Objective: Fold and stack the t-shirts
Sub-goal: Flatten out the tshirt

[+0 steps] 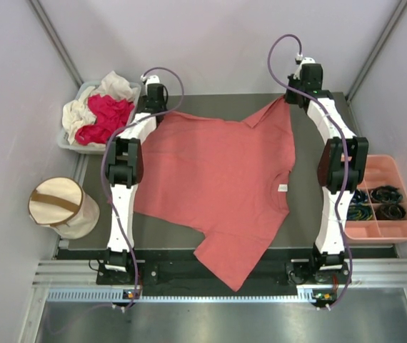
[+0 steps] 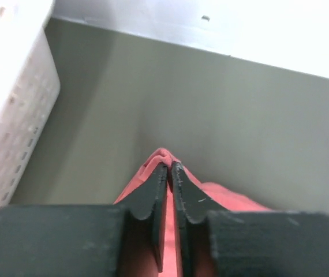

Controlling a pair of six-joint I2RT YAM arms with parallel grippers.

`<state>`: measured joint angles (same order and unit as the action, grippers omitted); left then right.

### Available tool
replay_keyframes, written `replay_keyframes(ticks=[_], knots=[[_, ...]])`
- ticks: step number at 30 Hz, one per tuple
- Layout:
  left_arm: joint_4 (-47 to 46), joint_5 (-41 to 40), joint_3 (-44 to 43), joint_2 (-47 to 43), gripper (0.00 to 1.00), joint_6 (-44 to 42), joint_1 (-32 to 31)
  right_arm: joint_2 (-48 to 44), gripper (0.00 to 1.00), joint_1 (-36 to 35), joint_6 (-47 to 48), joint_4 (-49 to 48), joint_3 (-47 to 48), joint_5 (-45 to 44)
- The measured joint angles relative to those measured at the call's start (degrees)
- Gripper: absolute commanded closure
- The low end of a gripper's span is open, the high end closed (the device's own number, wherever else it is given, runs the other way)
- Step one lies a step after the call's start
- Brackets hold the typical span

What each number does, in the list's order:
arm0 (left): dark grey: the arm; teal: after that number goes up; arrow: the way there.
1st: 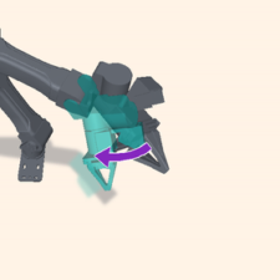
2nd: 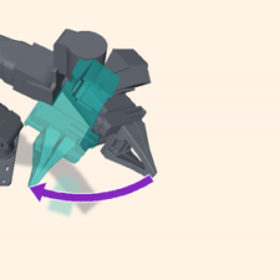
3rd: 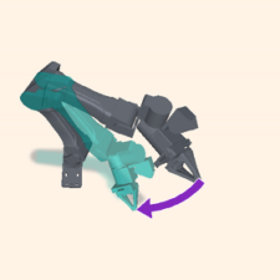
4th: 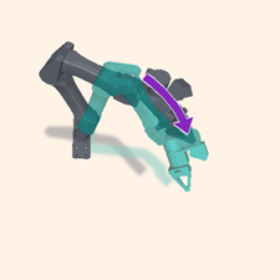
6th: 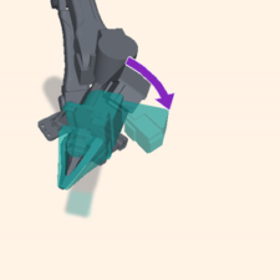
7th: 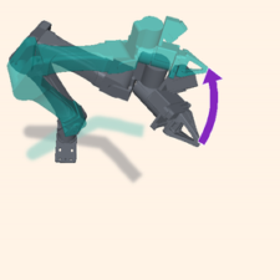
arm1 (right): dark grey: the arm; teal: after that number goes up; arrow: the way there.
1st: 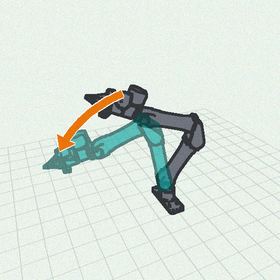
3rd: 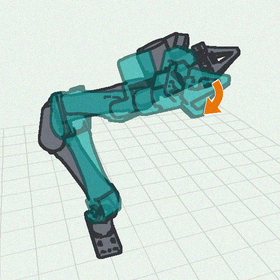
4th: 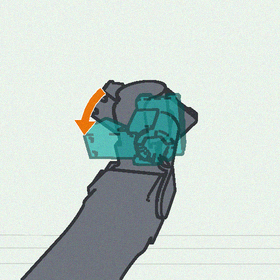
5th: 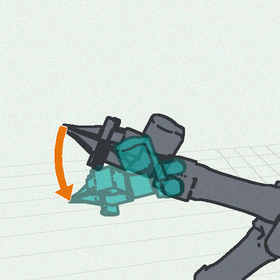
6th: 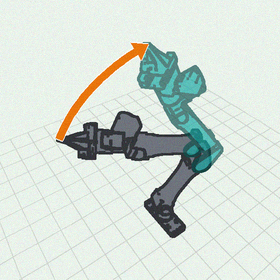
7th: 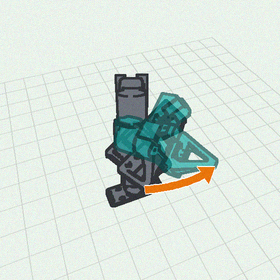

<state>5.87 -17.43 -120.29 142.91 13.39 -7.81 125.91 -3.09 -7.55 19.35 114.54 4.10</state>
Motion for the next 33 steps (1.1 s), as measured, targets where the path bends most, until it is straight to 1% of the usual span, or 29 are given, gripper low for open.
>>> replay_keyframes(ticks=[1,2,3,6,7,8,11,14,17,20,23,26,29,33], knots=[[-0.4,0.0,0.0,0.5,0.65,-0.1,0.0,0.1,1.0,0.0,0.0,0.0,0.0,-0.1],[-0.6,-0.2,0.0,0.8,0.62,-0.4,0.0,0.1,1.0,0.0,0.0,0.0,0.0,-0.1],[-1.1,-0.4,0.0,1.2,0.49,-0.3,0.0,0.2,1.0,0.0,0.0,0.0,0.0,-0.3],[-2.9,-1.9,0.0,2.0,0.24,-0.4,0.0,0.2,1.0,0.0,0.0,0.0,-0.1,-0.7],[-3.1,-2.7,0.0,2.1,0.08,-0.4,0.0,0.2,1.0,0.0,0.0,0.0,-0.1,-0.9],[-3.9,-3.7,0.0,2.1,0.01,-0.2,0.0,0.2,1.0,0.0,0.0,0.0,-0.1,-1.0],[-8.5,-6.7,1.2,1.8,0.01,-0.1,0.0,0.2,1.0,0.2,0.0,0.0,-0.1,-1.2],[-12.5,-9.1,6.4,-0.6,0.01,0.0,0.0,0.2,1.0,0.3,0.0,0.0,-0.2,-1.5],[-13.9,-9.9,10.6,-3.3,0.01,0.1,0.0,0.2,1.0,0.4,0.0,0.0,-0.2,-1.9],[-14.8,-9.9,15.0,-7.1,0.01,1.1,0.0,0.3,1.0,0.4,0.0,0.0,-0.2,-2.4],[-16.0,-9.6,22.5,-13.9,0.01,3.0,-0.2,1.1,1.0,0.6,0.0,0.5,0.4,-3.3],[-17.7,-9.4,29.9,-21.1,0.01,5.0,-0.6,3.9,1.0,0.8,0.0,1.7,3.9,-4.6],[-19.5,-9.6,35.9,-27.3,0.01,6.5,-1.8,8.1,1.0,0.8,0.0,3.2,9.6,-6.0],[-21.1,-10.5,41.4,-32.4,0.01,7.1,-4.5,12.8,1.0,1.0,0.1,4.4,15.5,-7.2]])
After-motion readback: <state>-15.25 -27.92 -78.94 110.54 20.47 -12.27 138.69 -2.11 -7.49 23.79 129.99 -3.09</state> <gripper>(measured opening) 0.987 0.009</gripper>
